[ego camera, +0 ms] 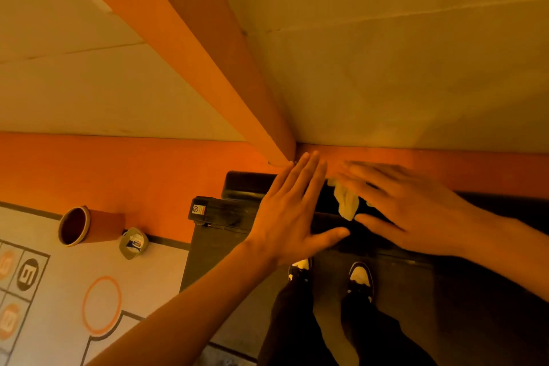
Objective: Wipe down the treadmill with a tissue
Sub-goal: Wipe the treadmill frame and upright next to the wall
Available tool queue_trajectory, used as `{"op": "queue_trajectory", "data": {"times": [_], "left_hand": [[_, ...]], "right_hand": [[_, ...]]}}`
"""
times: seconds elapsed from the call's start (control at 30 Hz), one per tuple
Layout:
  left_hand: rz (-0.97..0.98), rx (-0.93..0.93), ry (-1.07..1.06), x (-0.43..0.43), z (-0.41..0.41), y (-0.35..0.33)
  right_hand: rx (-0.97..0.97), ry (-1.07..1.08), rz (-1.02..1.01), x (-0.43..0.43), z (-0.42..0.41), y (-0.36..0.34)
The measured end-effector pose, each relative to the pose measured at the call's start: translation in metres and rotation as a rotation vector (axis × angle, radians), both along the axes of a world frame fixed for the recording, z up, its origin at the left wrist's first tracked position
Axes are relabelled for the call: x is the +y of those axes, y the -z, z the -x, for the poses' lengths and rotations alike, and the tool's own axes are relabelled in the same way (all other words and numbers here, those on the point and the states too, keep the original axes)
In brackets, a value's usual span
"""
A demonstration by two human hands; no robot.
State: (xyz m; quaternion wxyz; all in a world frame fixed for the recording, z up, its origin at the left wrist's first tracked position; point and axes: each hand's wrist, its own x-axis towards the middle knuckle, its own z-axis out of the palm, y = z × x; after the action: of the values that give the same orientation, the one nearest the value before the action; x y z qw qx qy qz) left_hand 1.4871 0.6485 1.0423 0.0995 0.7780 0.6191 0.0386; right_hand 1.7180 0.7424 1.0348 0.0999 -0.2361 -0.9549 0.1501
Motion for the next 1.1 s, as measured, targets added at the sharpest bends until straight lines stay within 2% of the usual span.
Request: {"op": "queue_trajectory", "data": {"times": [0.1,0.2,0.47,0.63,0.8,0.97,1.1], "left_hand": [[0.031,0.066,0.035,0.004,0.028,0.001],[0.052,0.103,0.094,0.008,0.041,0.004],[0.050,0.100,0.289,0.024,0.051,0.013],[0.075,0.128,0.391,0.030,0.057,0.014],[0.094,0.079,0.548,0.044,0.046,0.006],[0.054,-0.015,0.863,0.077,-0.027,-0.009],[-0.001,-0.045,1.116,0.092,-0.111,-0.022]], "right_hand": [[-0.151,0.055,-0.025,-0.017,0.032,0.007],[-0.220,0.190,-0.087,-0.032,0.048,0.010],[-0.253,0.438,-0.250,-0.051,0.072,0.011],[-0.111,0.575,-0.264,-0.051,0.074,0.013],[0.202,0.921,-0.239,-0.070,0.057,0.000],[0.447,1.406,-0.170,-0.109,-0.002,-0.008],[0.608,1.678,-0.100,-0.136,-0.039,0.010]]}}
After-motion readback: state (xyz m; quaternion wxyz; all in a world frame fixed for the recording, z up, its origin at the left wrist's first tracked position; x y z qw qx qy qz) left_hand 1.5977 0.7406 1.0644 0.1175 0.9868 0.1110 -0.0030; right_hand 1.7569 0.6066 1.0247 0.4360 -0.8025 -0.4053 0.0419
